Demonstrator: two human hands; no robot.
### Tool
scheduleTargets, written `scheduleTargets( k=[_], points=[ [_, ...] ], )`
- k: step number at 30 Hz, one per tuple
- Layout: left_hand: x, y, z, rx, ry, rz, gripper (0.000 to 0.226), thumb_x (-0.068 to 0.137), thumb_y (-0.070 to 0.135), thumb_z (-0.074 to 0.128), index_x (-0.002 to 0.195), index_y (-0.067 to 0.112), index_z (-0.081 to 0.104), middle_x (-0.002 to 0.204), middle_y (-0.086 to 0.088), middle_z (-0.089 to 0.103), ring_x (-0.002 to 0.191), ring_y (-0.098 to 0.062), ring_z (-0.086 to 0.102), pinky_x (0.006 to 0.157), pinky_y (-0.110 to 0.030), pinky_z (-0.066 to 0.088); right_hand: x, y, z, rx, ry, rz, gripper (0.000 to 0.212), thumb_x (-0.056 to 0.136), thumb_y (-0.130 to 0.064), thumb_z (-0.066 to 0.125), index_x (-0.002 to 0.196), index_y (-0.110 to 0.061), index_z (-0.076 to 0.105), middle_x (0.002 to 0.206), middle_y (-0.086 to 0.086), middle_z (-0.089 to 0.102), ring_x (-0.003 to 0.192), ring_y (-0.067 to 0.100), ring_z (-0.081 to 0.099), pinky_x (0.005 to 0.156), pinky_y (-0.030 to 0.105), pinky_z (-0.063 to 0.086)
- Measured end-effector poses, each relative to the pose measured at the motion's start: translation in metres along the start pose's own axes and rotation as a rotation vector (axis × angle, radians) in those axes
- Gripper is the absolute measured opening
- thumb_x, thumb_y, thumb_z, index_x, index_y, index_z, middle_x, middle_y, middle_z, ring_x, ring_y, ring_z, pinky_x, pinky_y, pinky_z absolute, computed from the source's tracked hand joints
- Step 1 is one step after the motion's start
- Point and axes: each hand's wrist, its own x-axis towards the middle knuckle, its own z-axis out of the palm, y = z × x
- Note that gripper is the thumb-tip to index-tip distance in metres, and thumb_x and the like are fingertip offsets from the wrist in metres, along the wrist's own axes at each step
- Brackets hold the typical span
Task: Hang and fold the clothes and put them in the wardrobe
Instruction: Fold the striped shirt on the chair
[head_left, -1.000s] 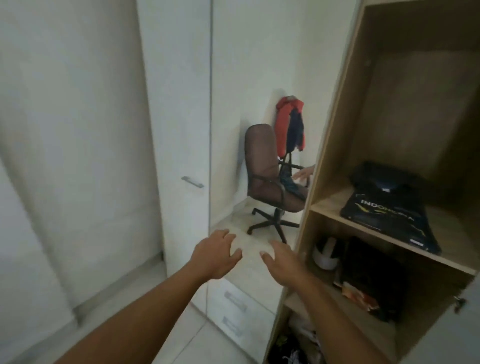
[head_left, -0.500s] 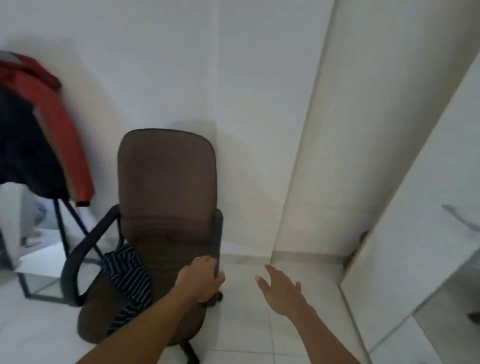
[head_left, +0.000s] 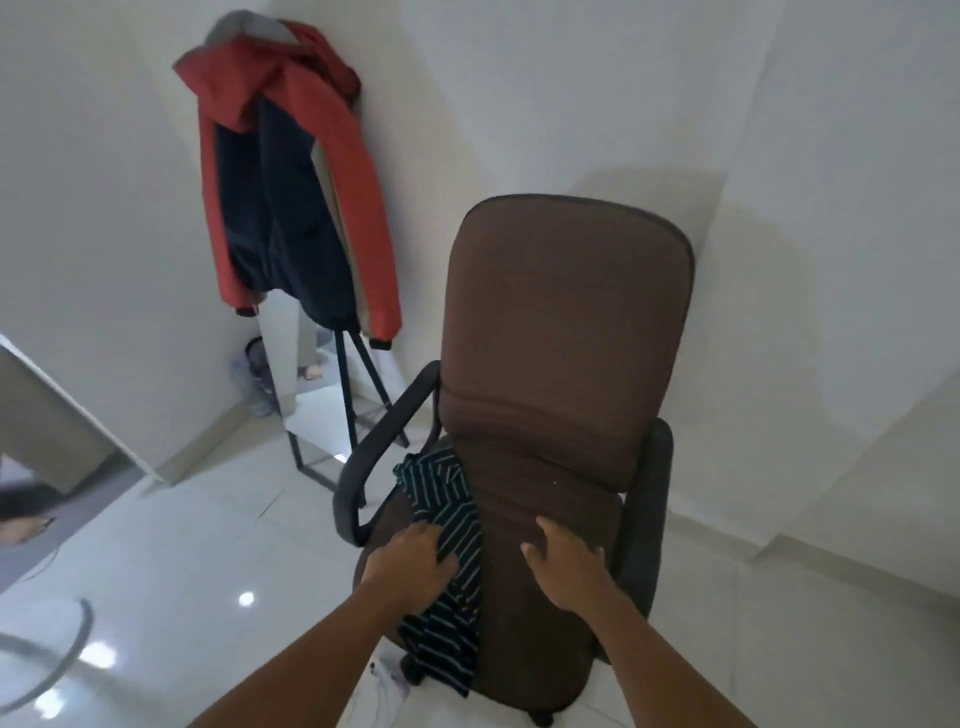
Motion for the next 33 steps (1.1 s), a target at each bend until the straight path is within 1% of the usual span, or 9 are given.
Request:
scheduleTargets(
  k=[5,11,16,19,22,25,28,30,33],
  points=[
    [0.038,-0.025,-0.017,-0.034,0.006,-0.056,0.044,0.096,0.051,0.038,0.126,0.023,0.054,0.13,-0.002,0.056,0.118,-0.024,0.056,0.089,-0.038,0.048,0.059,-0.029,0.004,-0.01,-0.098,-0.032,0.059,0.103,-0.046,0.036,0.156,-0.024,0.022,0.16,0.002,0.032,0.147,0.025,0.028,0.12,0.058,0.008],
    [0.088,-0.051,-0.029,-0.1,-0.005,-0.108,0.042,0.099,0.047,0.039,0.128,0.02,0.052,0.131,-0.005,0.057,0.118,-0.027,0.057,0.09,-0.041,0.05,0.122,-0.057,0.016,-0.066,-0.177,-0.055,0.057,0.104,-0.045,0.037,0.156,-0.024,0.024,0.16,0.001,0.032,0.147,0.024,0.029,0.121,0.056,0.013],
    [0.153,-0.084,-0.027,-0.207,-0.015,-0.093,0.035,0.098,0.039,0.044,0.129,0.025,0.052,0.128,0.0,0.058,0.114,-0.022,0.06,0.09,-0.038,0.051,0.183,-0.076,0.04,0.006,-0.253,-0.06,0.057,0.104,-0.041,0.042,0.155,-0.021,0.027,0.16,0.002,0.031,0.145,0.022,0.031,0.116,0.04,0.031],
    [0.206,-0.104,-0.017,-0.297,-0.04,-0.066,0.036,0.099,0.034,0.046,0.134,0.031,0.05,0.133,0.003,0.056,0.114,-0.019,0.06,0.087,-0.035,0.052,0.232,-0.086,0.056,0.03,-0.303,-0.034,0.055,0.105,-0.037,0.041,0.156,-0.021,0.027,0.16,0.002,0.031,0.145,0.022,0.032,0.113,0.035,0.032],
    [0.267,-0.128,-0.001,-0.367,-0.068,-0.095,0.043,0.096,0.039,0.046,0.139,0.034,0.047,0.145,0.003,0.047,0.125,-0.025,0.054,0.097,-0.043,0.05,0.288,-0.094,0.078,0.024,-0.296,-0.031,0.051,0.105,-0.032,0.043,0.153,-0.019,0.033,0.155,0.002,0.039,0.142,0.021,0.037,0.112,0.032,0.034],
    [0.33,-0.151,0.026,-0.419,-0.13,-0.152,0.053,0.094,0.04,0.047,0.145,0.029,0.041,0.148,-0.004,0.042,0.135,-0.031,0.043,0.108,-0.051,0.041,0.35,-0.098,0.106,-0.011,-0.267,-0.056,0.047,0.105,-0.026,0.044,0.15,-0.015,0.039,0.158,0.0,0.033,0.144,0.017,0.032,0.114,0.026,0.026],
    [0.376,-0.165,0.053,-0.441,-0.108,-0.115,0.05,0.101,0.022,0.047,0.149,0.014,0.04,0.151,-0.01,0.041,0.142,-0.032,0.035,0.117,-0.037,0.028,0.401,-0.101,0.134,-0.058,-0.283,-0.102,0.043,0.106,-0.021,0.043,0.148,-0.015,0.043,0.162,-0.001,0.022,0.148,0.014,0.024,0.116,0.024,0.021],
    [0.395,-0.17,0.065,-0.485,-0.065,-0.152,0.056,0.1,0.025,0.044,0.153,0.013,0.032,0.153,-0.01,0.04,0.144,-0.03,0.034,0.116,-0.028,0.023,0.427,-0.102,0.15,-0.055,-0.331,-0.107,0.041,0.105,-0.017,0.042,0.147,-0.016,0.045,0.165,-0.005,0.013,0.148,0.014,0.024,0.115,0.024,0.024],
    [0.409,-0.171,0.073,-0.577,-0.062,-0.269,0.062,0.104,0.024,0.047,0.158,0.021,0.018,0.16,-0.005,0.032,0.147,-0.024,0.029,0.118,-0.032,0.022,0.453,-0.102,0.172,-0.053,-0.422,-0.136,0.041,0.102,-0.014,0.047,0.143,-0.015,0.051,0.166,0.0,0.009,0.146,0.021,0.029,0.119,0.03,0.025]
  ],
)
